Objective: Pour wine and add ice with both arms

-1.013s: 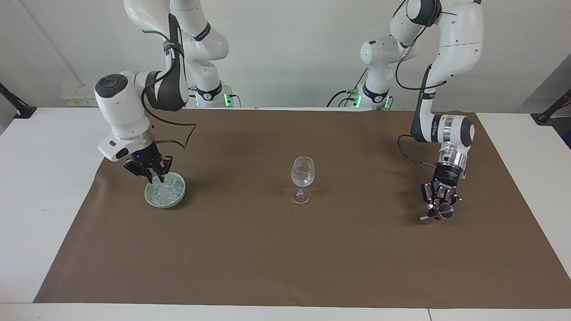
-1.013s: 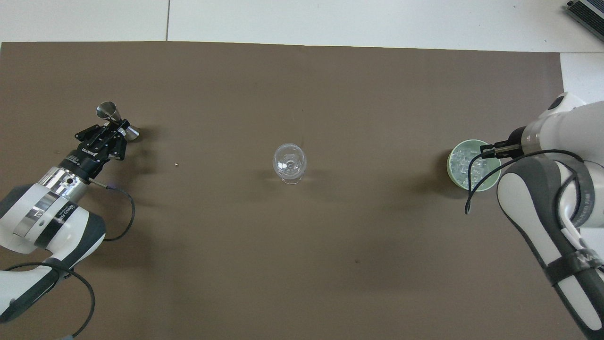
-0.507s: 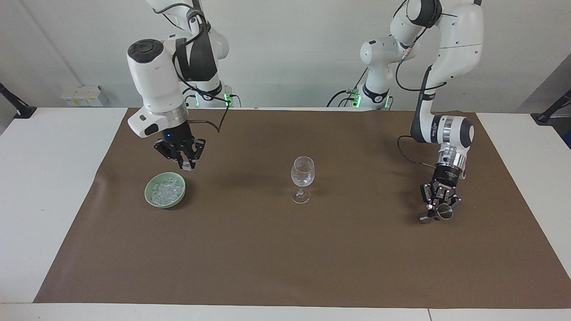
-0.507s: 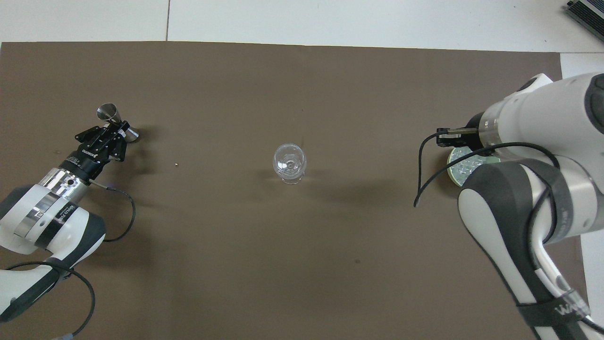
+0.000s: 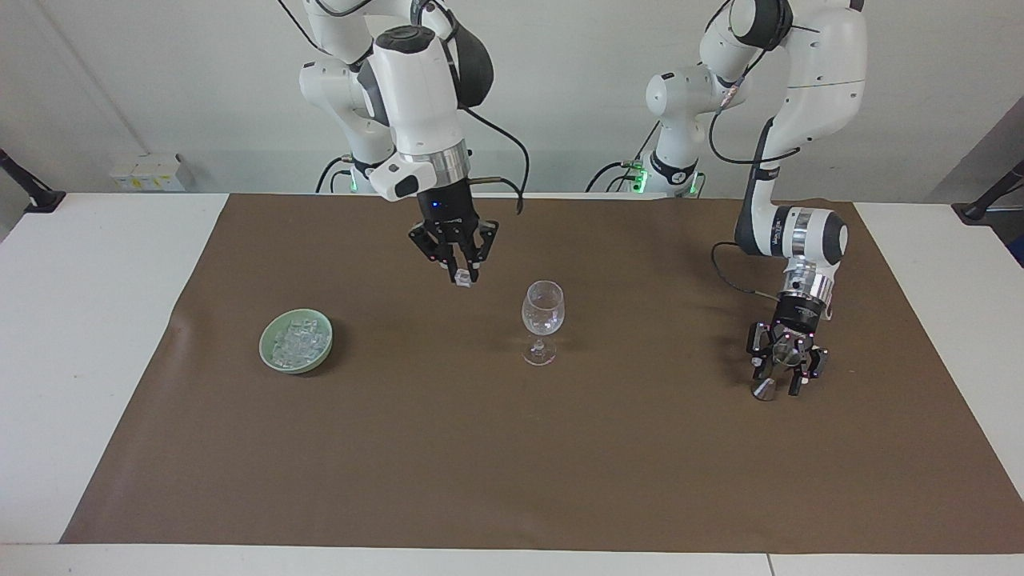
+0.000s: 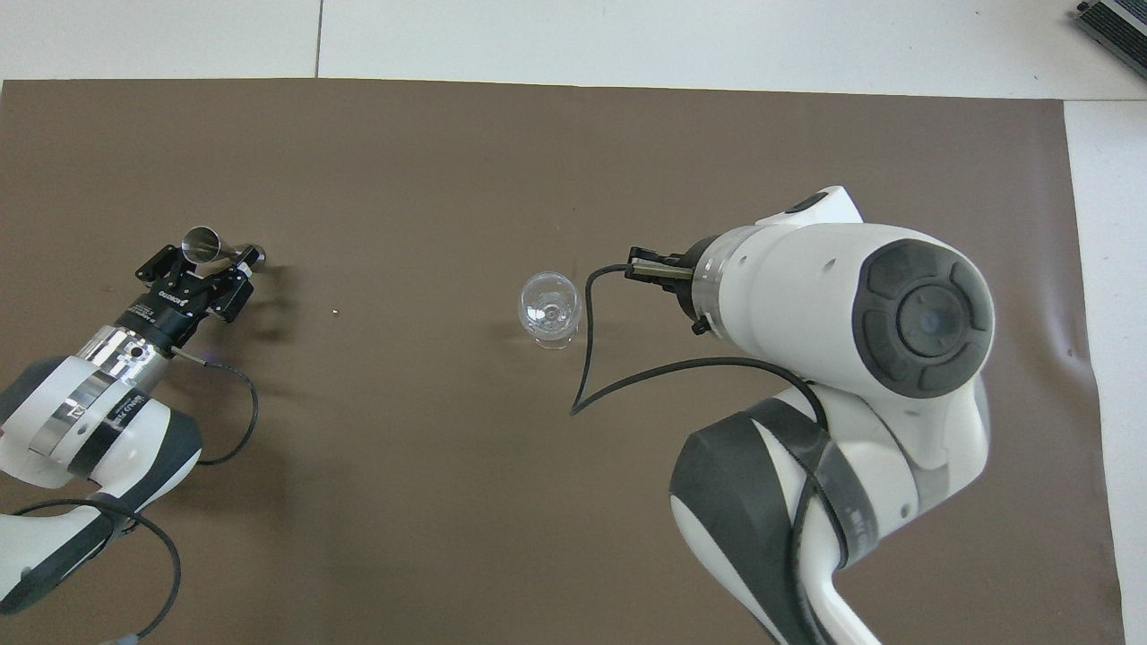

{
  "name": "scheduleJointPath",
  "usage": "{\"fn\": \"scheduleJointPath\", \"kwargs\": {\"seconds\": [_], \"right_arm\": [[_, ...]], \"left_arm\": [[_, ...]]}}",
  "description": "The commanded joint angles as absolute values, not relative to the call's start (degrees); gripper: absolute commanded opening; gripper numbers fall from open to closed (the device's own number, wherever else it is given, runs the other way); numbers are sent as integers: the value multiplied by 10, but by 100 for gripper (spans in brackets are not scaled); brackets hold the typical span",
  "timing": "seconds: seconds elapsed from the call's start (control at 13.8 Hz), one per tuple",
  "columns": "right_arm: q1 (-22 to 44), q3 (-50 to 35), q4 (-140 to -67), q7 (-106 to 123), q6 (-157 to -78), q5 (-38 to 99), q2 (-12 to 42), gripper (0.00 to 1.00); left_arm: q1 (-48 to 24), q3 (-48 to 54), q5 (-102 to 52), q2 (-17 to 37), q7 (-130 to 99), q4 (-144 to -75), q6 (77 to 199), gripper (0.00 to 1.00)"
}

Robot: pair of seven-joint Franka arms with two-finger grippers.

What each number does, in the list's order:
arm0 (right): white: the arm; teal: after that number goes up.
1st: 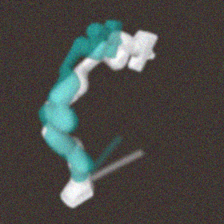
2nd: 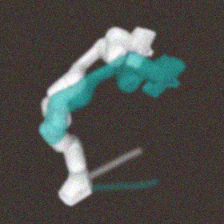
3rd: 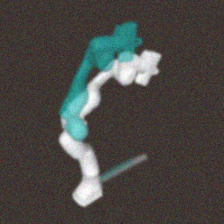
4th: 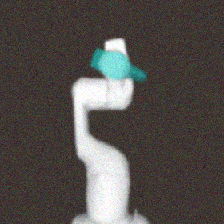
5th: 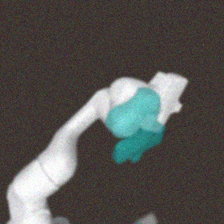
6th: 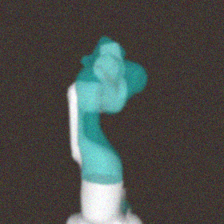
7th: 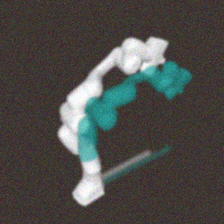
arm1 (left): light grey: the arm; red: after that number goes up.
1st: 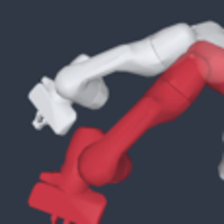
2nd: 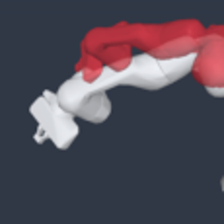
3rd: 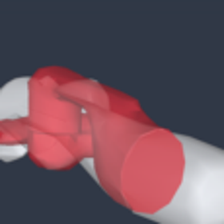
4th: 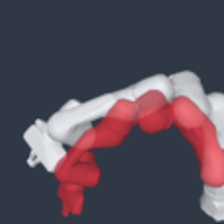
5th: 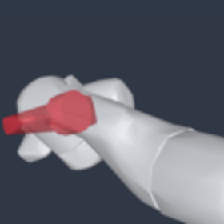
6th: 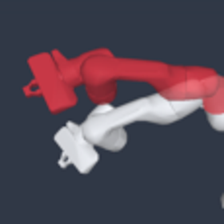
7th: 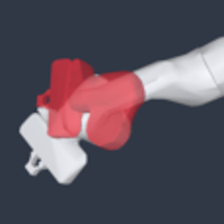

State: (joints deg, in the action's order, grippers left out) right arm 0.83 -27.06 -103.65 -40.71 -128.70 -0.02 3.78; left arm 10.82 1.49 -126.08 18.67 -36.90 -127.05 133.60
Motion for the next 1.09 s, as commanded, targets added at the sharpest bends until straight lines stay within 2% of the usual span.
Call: {"fn": "scheduleJointPath", "kwargs": {"seconds": [0.0, 0.22, 0.36, 0.72, 1.01], "right_arm": [[4, -300, -1027, -449, -1332, 16, 63, 0], [13, -318, -1002, -487, -1362, 8, 96, 0], [20, -319, -990, -492, -1364, 8, 105, 0], [30, -322, -1005, -493, -1371, 7, 112, 0], [35, -322, -1016, -493, -1372, -1, 123, 0]], "left_arm": [[124, 14, -1271, 173, -354, -1296, 1323, 100], [119, 13, -1268, 156, -345, -1314, 1352, 100], [100, 14, -1261, 130, -335, -1316, 1423, 100], [41, 14, -1193, 38, -335, -1313, 1616, 100], [40, 15, -1128, -1, -334, -1309, 1706, 100]]}}
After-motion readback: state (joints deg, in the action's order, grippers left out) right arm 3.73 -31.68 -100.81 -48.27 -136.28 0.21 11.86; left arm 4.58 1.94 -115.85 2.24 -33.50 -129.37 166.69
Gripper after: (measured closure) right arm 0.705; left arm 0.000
